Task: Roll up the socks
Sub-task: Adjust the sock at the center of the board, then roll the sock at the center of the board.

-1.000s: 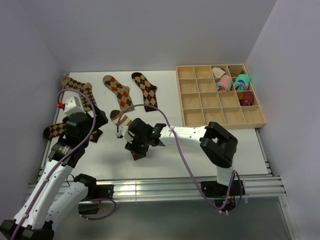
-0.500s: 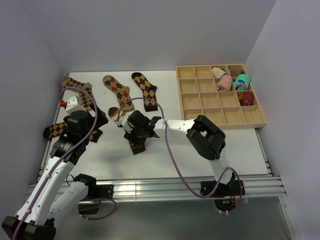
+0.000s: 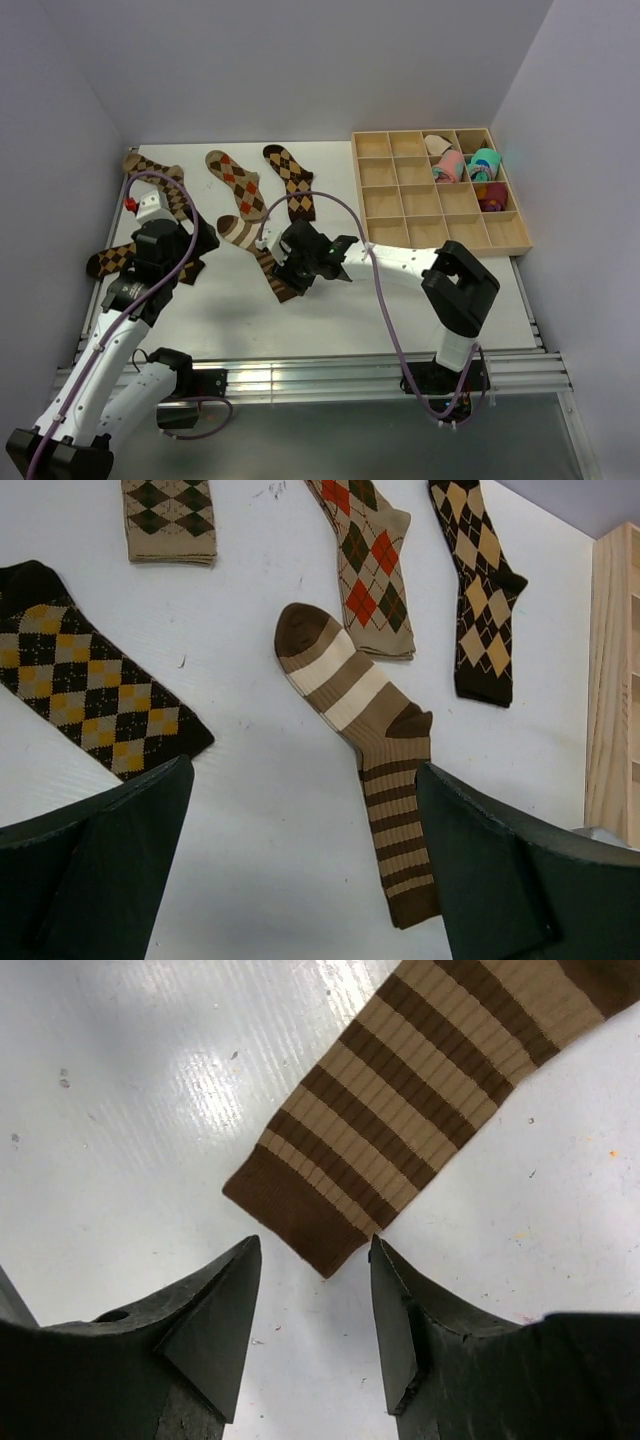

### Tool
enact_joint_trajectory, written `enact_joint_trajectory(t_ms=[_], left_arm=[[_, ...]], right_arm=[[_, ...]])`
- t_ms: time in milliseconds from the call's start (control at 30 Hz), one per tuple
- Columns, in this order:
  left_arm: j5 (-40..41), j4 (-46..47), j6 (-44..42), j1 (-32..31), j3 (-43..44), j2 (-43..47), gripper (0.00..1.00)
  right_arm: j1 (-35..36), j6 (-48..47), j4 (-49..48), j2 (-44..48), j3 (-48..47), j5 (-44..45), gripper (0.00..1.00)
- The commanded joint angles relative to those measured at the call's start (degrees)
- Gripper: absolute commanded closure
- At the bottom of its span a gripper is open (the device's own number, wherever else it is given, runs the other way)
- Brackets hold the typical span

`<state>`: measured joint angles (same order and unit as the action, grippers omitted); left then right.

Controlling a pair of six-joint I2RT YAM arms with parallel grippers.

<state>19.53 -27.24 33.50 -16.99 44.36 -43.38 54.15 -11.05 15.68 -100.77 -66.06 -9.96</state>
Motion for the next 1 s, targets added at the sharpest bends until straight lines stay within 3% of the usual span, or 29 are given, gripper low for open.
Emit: enact_joint_trajectory(t_ms=[0, 433, 967], left_arm=[[-2.8, 1.8, -2.3, 0.2, 0.6, -0.4, 0.01], [-7.2, 3.0, -6.3, 0.2, -0.9, 2.6, 0.01], [-7.9, 2.7, -6.7, 0.2, -0.9, 2.4, 0.01]], right_arm=[[0.6, -1.5, -1.9, 0.8, 1.5, 0.1, 0.45], [1.9, -3.8, 0.4, -5.8, -2.6, 1.0, 0.45], [7.7, -2.2, 2.8, -6.5, -3.1, 3.4, 0.46]])
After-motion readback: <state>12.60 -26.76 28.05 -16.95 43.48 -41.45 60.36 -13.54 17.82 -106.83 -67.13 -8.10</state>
